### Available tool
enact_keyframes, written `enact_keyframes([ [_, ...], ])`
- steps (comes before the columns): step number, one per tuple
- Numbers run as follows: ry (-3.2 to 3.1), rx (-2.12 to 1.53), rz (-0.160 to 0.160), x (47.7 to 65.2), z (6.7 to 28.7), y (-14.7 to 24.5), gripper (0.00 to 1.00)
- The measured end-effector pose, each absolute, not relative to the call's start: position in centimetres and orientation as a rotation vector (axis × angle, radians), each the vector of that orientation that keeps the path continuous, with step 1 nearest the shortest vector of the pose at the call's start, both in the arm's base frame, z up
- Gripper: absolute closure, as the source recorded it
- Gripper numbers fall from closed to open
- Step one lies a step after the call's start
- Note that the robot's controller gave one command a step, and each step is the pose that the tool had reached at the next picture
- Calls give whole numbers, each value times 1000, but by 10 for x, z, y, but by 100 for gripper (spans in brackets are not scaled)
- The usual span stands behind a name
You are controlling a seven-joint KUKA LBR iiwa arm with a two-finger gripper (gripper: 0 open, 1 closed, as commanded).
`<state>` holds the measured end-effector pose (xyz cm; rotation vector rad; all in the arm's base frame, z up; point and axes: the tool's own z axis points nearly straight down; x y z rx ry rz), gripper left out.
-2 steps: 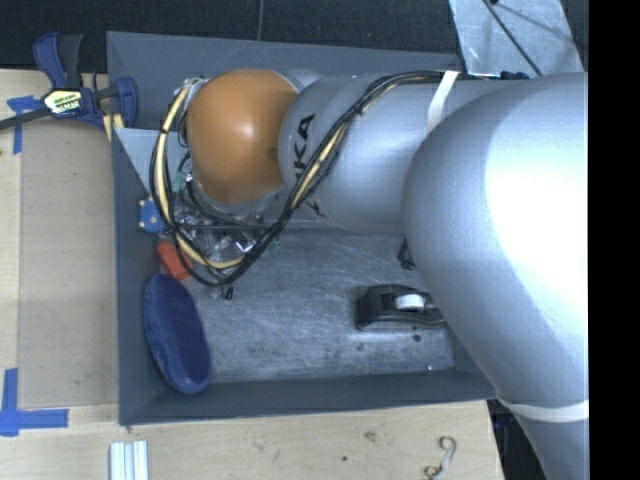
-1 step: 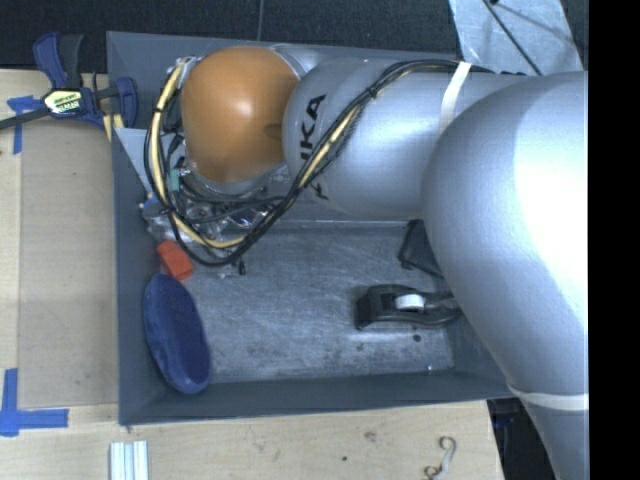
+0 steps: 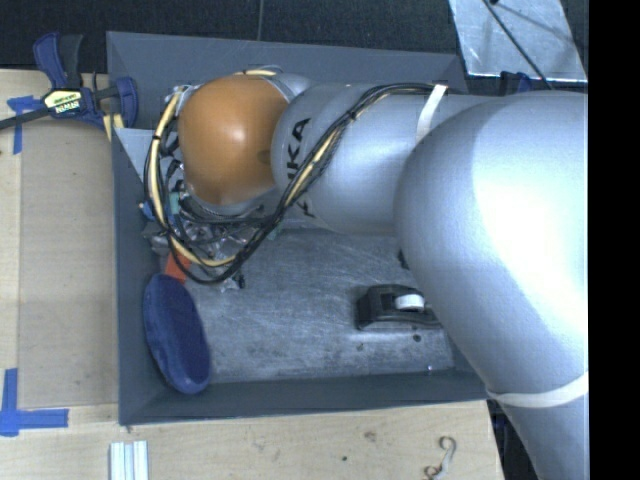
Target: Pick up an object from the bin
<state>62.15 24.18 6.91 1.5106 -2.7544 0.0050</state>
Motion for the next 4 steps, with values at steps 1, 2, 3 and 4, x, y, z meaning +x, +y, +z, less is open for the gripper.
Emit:
enact_keyframes([
  [1,-2758,1504,1,622,70,240,0],
  [2,-2761,1504,-1,623,71,242,100],
  [3,-2775,1503,2,626,161,242,100],
  [4,-2774,1493,0,628,191,243,100],
])
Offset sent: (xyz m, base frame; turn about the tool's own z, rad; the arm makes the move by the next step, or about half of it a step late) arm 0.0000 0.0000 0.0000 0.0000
